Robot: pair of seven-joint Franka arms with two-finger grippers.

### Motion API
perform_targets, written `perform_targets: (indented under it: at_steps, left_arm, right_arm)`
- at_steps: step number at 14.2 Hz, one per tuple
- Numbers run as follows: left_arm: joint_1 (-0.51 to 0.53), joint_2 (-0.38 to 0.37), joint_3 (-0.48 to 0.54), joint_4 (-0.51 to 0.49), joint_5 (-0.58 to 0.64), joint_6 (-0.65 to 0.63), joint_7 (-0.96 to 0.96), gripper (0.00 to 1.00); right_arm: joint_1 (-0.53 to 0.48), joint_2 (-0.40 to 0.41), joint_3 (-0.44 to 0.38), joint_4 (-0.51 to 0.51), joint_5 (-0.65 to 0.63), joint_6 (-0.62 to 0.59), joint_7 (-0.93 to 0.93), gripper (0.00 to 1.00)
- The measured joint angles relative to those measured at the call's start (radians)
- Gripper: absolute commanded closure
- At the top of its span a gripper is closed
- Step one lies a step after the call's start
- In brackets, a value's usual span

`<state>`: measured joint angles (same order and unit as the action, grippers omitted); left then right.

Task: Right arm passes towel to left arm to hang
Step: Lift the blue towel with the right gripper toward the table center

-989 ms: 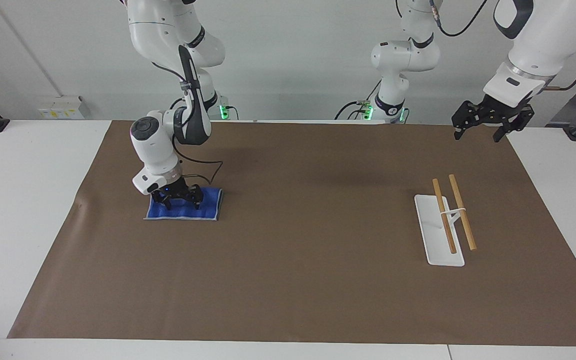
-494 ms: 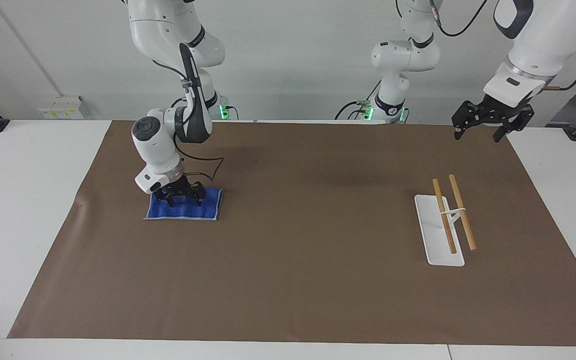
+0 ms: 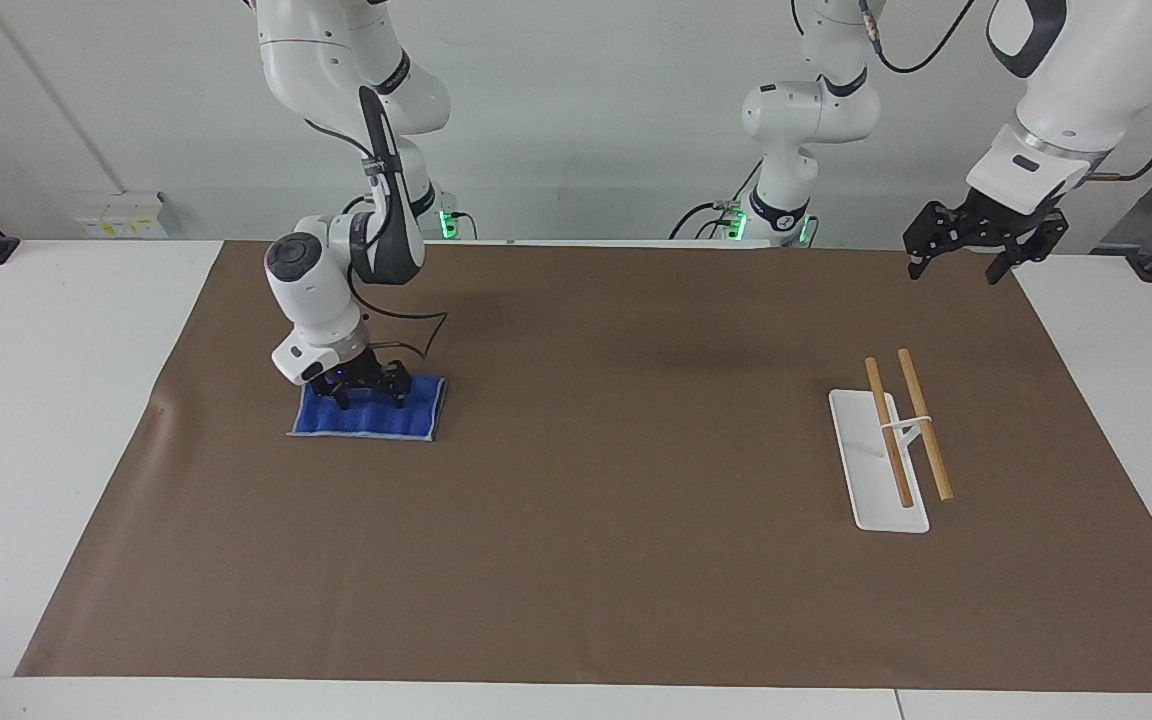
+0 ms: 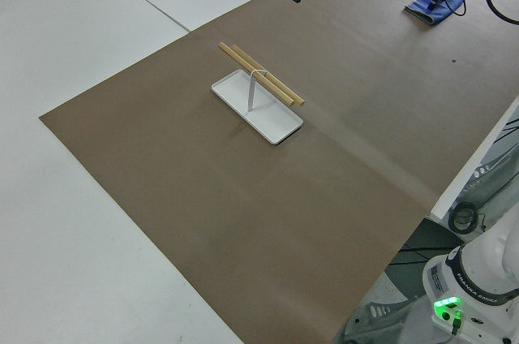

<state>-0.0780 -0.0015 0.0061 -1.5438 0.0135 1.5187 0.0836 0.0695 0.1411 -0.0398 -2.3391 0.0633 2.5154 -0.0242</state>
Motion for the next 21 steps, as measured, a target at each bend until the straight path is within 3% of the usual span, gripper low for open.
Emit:
perform_targets:
  at_steps: [3,5,10,16,21]
  left_arm:
    - [0.000,0.000,0.000,0.000,0.000,0.000,0.000,0.00]
    - [0.000,0.000,0.000,0.000,0.000,0.000,0.000,0.00]
    - [0.000,0.000,0.000,0.000,0.000,0.000,0.000,0.00]
    - [0.000,0.000,0.000,0.000,0.000,0.000,0.000,0.00]
    - [0.000,0.000,0.000,0.000,0.000,0.000,0.000,0.00]
  right_arm:
    - [-0.002,-0.013,0.000,-0.001,0.000,-0.001,0.000,0.87]
    - [-0.002,-0.019,0.000,-0.002,0.000,-0.001,0.000,1.00]
    - [-0.002,-0.022,0.000,0.012,0.000,-0.027,-0.005,1.00]
    - [0.005,-0.035,0.005,0.161,0.001,-0.181,-0.051,1.00]
    - [0.044,-0.111,0.009,0.273,0.013,-0.348,-0.051,1.00]
